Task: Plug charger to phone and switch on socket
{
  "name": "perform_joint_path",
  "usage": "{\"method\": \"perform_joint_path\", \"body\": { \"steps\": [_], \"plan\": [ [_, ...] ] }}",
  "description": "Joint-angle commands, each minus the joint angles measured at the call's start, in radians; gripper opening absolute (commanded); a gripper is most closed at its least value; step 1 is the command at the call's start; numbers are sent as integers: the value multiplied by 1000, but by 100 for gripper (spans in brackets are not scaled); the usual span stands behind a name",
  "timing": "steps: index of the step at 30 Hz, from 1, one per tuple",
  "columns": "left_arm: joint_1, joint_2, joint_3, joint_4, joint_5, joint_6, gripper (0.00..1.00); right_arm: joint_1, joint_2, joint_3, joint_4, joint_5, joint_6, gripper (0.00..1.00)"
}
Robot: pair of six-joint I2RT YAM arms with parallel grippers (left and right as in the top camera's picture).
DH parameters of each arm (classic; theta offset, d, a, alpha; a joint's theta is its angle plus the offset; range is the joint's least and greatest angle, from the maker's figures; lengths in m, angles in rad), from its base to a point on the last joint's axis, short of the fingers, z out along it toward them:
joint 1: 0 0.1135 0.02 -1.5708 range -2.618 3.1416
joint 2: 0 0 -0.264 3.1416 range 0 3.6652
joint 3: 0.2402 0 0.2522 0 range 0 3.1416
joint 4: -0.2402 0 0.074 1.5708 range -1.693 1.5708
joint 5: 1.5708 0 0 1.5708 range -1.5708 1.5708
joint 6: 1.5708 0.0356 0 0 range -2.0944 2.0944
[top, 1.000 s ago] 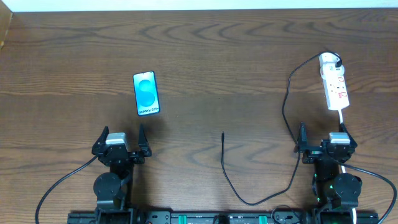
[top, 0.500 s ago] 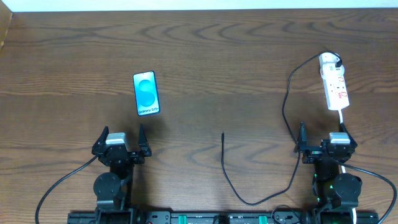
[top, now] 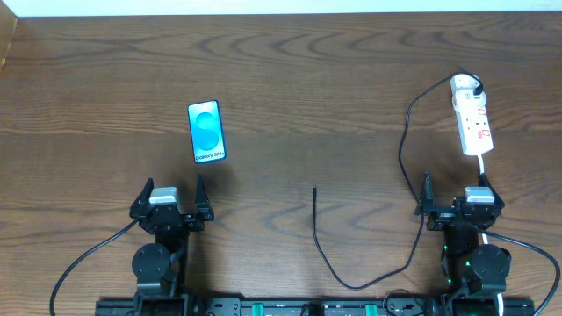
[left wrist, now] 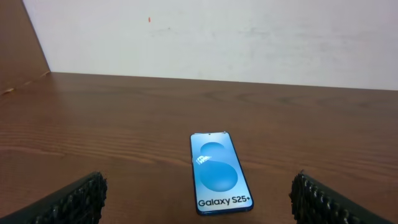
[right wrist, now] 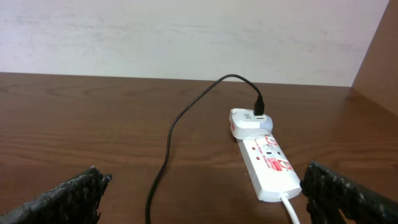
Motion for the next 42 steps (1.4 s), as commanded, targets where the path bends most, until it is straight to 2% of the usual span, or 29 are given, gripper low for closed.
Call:
{"method": "perform_joint_path", "body": {
  "steps": [1, 20, 27, 32, 42],
  "plan": [
    [6, -6, -19, -38, -27, 17, 94, 7, -6, -2, -3, 11, 13, 99],
    [6, -6, -14, -31, -28, 17, 94, 7, -6, -2, -3, 11, 13, 99],
    [6, 2, 54, -42, -28, 18, 94, 7, -6, -2, -3, 11, 13, 99],
    [6, 69, 172, -132, -28, 19, 94, 7, -6, -2, -3, 11, 13, 99],
    [6, 427, 536, -185, -28, 25, 95, 7, -6, -2, -3, 11, 13, 99]
  ]
}}
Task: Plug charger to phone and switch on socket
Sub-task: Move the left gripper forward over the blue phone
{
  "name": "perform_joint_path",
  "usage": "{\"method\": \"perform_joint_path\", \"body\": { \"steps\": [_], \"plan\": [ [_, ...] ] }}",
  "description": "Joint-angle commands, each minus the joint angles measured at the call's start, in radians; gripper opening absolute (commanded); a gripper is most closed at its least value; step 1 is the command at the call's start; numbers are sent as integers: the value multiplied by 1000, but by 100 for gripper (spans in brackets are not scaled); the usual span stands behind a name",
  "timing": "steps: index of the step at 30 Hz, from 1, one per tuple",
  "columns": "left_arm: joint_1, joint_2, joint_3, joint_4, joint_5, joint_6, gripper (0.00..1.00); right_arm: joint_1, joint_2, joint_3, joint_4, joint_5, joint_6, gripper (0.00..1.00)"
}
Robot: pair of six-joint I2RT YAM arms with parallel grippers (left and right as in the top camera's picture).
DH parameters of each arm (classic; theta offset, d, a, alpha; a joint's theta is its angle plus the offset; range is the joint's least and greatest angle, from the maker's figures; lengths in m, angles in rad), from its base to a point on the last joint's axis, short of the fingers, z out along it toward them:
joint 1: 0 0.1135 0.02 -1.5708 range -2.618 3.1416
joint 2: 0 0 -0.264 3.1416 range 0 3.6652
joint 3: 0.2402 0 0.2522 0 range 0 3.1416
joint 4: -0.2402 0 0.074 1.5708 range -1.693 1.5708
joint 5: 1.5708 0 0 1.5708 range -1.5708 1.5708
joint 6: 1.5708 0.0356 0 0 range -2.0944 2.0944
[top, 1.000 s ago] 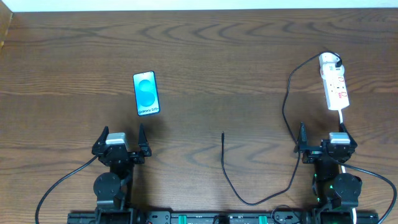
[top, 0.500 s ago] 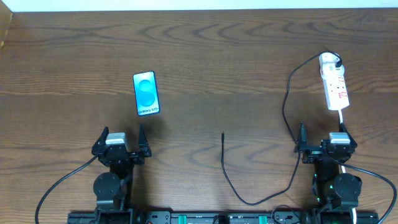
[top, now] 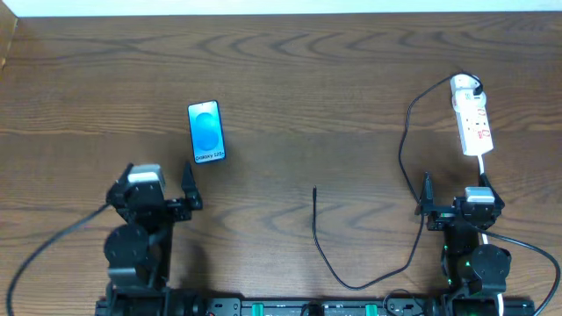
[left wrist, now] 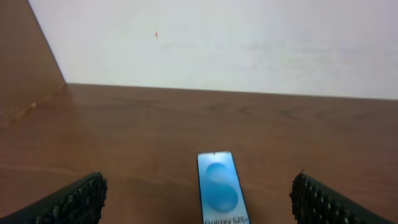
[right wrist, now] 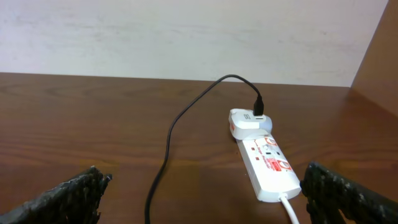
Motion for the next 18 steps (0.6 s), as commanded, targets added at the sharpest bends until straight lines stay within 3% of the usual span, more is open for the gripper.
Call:
{"method": "perform_joint_path", "body": {
  "steps": [1, 12, 18],
  "plan": [
    [6, 132, 149, -30, -9, 10, 94, 7, -5, -2, -3, 9, 13, 99],
    [6, 524, 529, -262, -8, 10, 94, 7, -5, -2, -3, 8, 13, 99],
    [6, 824, 759, -413, -8, 9, 95, 7, -5, -2, -3, 9, 13, 99]
  ]
}}
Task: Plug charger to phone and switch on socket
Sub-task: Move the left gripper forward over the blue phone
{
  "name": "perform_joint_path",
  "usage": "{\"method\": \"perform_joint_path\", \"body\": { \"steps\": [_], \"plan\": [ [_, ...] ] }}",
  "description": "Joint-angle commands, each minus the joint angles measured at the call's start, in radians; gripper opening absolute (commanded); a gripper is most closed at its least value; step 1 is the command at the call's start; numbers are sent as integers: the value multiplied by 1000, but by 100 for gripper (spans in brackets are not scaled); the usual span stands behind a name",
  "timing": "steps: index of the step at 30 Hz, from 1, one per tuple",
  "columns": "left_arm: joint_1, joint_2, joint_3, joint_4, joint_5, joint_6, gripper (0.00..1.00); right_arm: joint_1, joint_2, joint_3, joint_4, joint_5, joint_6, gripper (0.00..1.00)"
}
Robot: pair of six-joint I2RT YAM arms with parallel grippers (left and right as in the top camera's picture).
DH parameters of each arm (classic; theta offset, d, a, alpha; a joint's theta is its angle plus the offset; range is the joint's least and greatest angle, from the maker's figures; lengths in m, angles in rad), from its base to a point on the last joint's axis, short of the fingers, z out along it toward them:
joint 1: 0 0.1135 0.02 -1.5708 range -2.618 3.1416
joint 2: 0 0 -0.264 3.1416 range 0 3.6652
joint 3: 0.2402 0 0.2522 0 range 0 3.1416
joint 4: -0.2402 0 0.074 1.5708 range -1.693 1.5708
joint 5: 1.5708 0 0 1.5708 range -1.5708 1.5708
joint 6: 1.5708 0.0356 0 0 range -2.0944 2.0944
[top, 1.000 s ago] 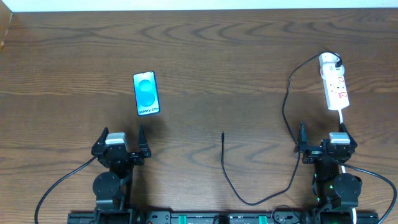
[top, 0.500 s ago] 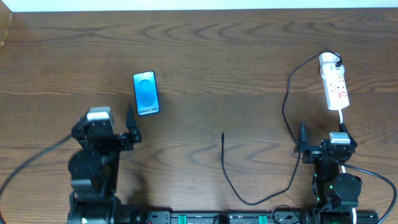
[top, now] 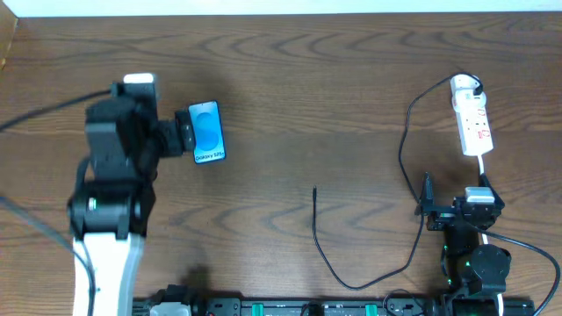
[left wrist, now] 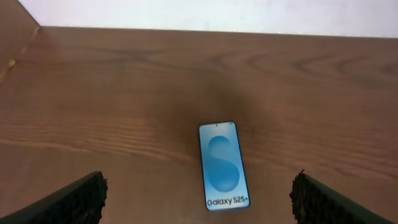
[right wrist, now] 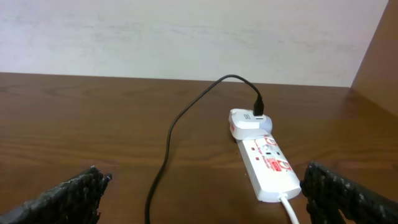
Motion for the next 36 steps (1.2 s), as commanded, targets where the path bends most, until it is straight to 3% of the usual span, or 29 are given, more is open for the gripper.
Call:
{"method": "perform_joint_path", "body": {
  "steps": [1, 13, 24, 25, 26, 27, 28, 33, 36],
  "plan": [
    [6, 124, 105, -41, -6, 6, 94, 7, -5, -2, -3, 8, 13, 99],
    [10, 345, 171, -128, -6, -66, 94, 7, -5, -2, -3, 8, 13, 99],
    [10, 384, 169, -148, -2, -65, 92, 7, -5, -2, -3, 8, 13, 99],
    [10, 384, 169, -145, -2, -65, 57, 7, -5, -2, -3, 8, 13, 99],
    [10, 385, 169, -146, -2, -65, 42, 7, -5, -2, -3, 8, 13, 99],
    [10, 385, 169, -146, -3, -76, 39, 7, -5, -2, -3, 8, 13, 99],
    [10, 385, 169, -146, -3, -96, 100, 7, -5, -2, -3, 8, 13, 99],
    [32, 431, 249, -256, -2, -214, 98, 7, -5, -2, -3, 8, 13, 99],
    [44, 511, 370, -343, -2, -181, 98, 7, -5, -2, -3, 8, 13, 99]
  ]
}}
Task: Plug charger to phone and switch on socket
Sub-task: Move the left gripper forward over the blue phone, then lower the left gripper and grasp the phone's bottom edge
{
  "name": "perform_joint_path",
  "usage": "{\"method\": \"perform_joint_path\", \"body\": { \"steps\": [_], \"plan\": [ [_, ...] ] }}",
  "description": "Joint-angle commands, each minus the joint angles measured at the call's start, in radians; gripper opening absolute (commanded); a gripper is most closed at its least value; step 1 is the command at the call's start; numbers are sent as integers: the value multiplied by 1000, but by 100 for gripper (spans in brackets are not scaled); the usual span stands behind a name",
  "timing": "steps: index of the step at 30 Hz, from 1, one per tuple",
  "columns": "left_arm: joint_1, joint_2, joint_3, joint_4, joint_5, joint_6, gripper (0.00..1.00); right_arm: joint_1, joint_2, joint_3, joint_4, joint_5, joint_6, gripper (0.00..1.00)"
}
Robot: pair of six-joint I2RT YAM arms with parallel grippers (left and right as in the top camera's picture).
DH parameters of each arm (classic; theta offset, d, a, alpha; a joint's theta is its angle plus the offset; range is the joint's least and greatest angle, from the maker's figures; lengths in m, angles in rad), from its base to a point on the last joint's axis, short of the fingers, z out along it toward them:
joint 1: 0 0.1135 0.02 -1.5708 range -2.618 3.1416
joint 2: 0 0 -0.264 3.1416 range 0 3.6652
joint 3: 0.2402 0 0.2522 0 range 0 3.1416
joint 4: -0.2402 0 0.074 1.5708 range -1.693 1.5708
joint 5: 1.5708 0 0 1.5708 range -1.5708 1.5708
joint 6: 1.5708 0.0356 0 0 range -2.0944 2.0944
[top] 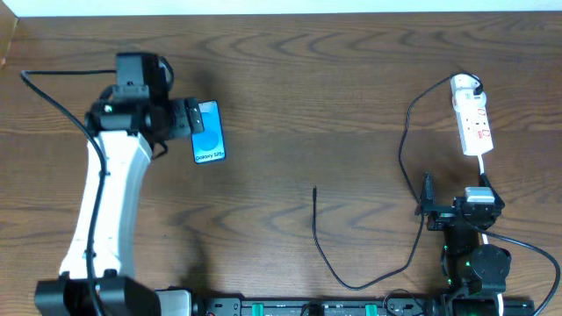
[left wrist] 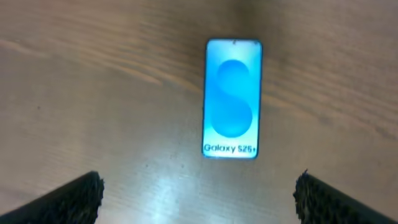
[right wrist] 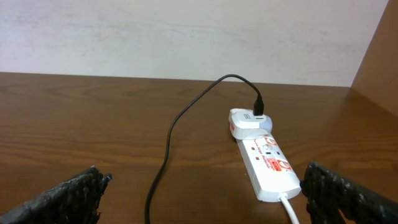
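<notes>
The phone (top: 208,133) lies face up on the table at the left, its blue screen lit; the left wrist view shows the phone (left wrist: 233,98) from straight above. My left gripper (top: 186,118) hangs open at its left edge, with the fingertips (left wrist: 78,198) empty. The black charger cable (top: 406,158) runs from the adapter (top: 465,85) on the white power strip (top: 474,123), and its free plug end (top: 315,191) lies mid-table. My right gripper (top: 457,189) rests open near the front edge, facing the power strip (right wrist: 268,166).
The cable (right wrist: 169,149) loops along the table left of my right gripper and toward the front edge. A white lead (right wrist: 291,208) leaves the strip's near end. A wooden side wall (right wrist: 379,56) stands at the right.
My left arm has reached further out over the table. Its camera now looks straight down on the phone, which sits higher in that view. The right arm, cable and phone have not moved.
Both grippers stood open at the front edge, the left facing the phone and the right facing the strip. The left arm then shifted left, later stood raised beside the phone, and now hangs over its left edge. The right arm stayed still.
</notes>
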Motion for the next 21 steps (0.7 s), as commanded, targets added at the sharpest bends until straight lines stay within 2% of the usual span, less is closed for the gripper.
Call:
{"method": "perform_joint_path", "body": {
  "steps": [1, 7, 14, 21],
  "plan": [
    [13, 96, 156, -60, -2, -20, 98, 7, -5, -2, -3, 9, 13, 99],
    [11, 307, 375, -214, 47, -19, 98, 7, -5, -2, -3, 8, 13, 99],
    [-25, 484, 388, -215, 47, -8, 98, 7, -5, -2, -3, 8, 13, 99],
    [-51, 578, 387, -169, 46, -8, 98, 7, -5, -2, -3, 9, 13, 99]
  ]
}}
